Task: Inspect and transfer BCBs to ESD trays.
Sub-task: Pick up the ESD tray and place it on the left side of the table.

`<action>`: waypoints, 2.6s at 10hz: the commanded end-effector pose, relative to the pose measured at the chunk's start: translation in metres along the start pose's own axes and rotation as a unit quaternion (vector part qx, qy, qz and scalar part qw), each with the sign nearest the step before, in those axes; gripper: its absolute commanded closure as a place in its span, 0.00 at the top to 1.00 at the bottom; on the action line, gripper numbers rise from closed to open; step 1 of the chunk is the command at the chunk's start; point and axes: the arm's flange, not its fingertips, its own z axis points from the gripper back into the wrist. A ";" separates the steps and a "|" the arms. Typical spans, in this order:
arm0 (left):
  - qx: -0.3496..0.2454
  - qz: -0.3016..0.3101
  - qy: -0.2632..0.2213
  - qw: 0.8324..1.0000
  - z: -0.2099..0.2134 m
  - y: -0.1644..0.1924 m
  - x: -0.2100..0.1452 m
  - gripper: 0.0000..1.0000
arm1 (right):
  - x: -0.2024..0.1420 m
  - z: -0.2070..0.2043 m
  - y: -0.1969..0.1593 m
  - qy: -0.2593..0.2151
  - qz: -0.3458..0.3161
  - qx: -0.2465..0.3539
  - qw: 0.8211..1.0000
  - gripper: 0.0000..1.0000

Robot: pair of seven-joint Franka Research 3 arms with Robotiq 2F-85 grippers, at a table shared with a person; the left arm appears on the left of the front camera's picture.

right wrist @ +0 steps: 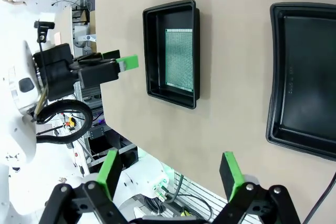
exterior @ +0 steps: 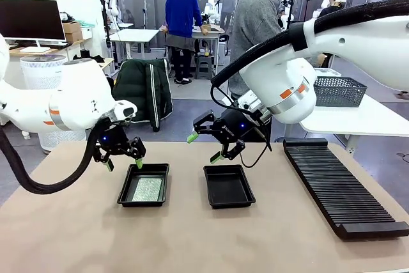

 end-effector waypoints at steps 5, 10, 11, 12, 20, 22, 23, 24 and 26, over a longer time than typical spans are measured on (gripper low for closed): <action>0.029 0.048 -0.014 0.998 -0.033 -0.007 -0.004 1.00 | 0.000 -0.001 0.001 -0.005 -0.004 -0.001 1.000 1.00; 0.053 0.048 -0.013 0.997 -0.047 -0.007 -0.009 0.82 | 0.000 -0.001 0.001 -0.005 -0.004 -0.001 1.000 1.00; 0.053 0.048 -0.011 0.997 -0.052 -0.007 -0.010 0.80 | 0.000 -0.001 0.001 -0.005 -0.004 -0.001 1.000 1.00; 0.051 0.046 -0.010 0.998 -0.057 -0.008 -0.011 0.74 | 0.000 -0.001 0.001 -0.005 -0.004 -0.001 1.000 1.00; 0.067 0.046 -0.019 0.997 -0.055 -0.005 -0.010 0.35 | 0.000 -0.001 0.001 -0.005 -0.004 -0.001 1.000 1.00; 0.070 0.046 -0.018 0.996 -0.051 -0.004 -0.011 0.26 | 0.000 -0.001 0.001 -0.005 -0.004 -0.001 1.000 1.00; 0.072 0.046 -0.017 0.996 -0.050 -0.004 -0.010 0.22 | 0.000 -0.001 0.001 -0.005 -0.004 -0.001 1.000 1.00; 0.073 0.045 -0.015 0.996 -0.051 -0.003 -0.009 0.16 | 0.000 -0.001 0.001 -0.005 -0.004 -0.001 1.000 1.00; 0.070 0.043 -0.015 0.997 -0.052 -0.004 -0.009 0.05 | 0.000 -0.001 0.001 -0.005 -0.004 -0.001 1.000 1.00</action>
